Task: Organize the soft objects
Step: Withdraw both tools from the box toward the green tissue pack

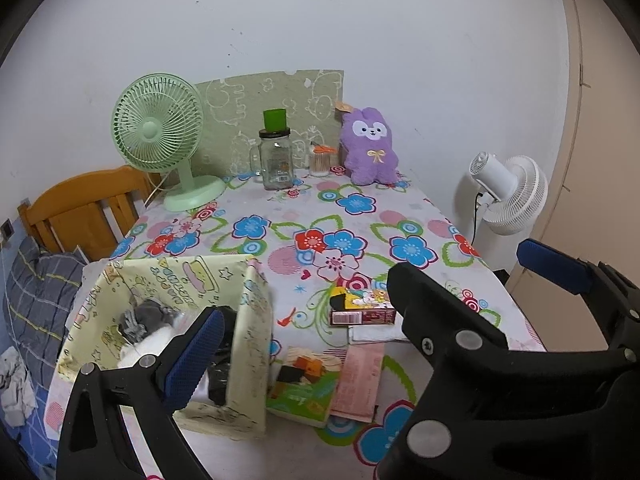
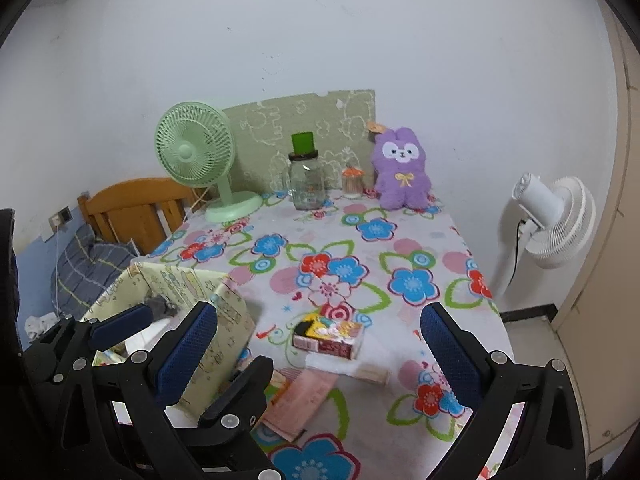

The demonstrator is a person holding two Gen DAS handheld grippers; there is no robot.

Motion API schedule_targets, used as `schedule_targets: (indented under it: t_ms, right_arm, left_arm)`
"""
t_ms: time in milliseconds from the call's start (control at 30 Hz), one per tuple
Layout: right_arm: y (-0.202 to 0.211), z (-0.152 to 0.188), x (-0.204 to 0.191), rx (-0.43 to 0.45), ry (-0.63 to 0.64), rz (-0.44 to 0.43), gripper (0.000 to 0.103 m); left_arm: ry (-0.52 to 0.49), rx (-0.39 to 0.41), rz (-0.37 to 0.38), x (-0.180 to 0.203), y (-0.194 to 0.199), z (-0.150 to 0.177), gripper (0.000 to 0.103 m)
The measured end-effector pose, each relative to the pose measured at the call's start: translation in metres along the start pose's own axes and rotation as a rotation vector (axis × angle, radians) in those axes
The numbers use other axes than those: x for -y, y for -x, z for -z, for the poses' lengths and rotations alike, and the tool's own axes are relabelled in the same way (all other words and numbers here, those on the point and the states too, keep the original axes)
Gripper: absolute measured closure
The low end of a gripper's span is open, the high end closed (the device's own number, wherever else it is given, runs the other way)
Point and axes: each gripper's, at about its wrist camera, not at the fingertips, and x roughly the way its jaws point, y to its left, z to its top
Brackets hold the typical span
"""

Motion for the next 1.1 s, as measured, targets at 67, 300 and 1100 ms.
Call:
schedule_targets:
  t_ms: [67, 300, 1100]
  right_arm:
    - [0.0, 0.004, 0.005, -0.006, -0.004, 0.004, 0.0]
    - [-0.002, 0.017, 0.019, -0.01, -0.012, 0.028, 0.0]
    - [-0.035, 0.065, 0.039, -0.11, 0.015, 0.061, 0.0]
  left_arm:
    - [0.004, 0.003, 0.007, 0.005, -0.003, 0.004, 0.002]
    - [0.003, -0.028, 0.039, 0.017, -0.013, 0.013, 0.004]
    - [0.021, -0.148, 0.046, 0.034, -0.055, 0.063, 0.009]
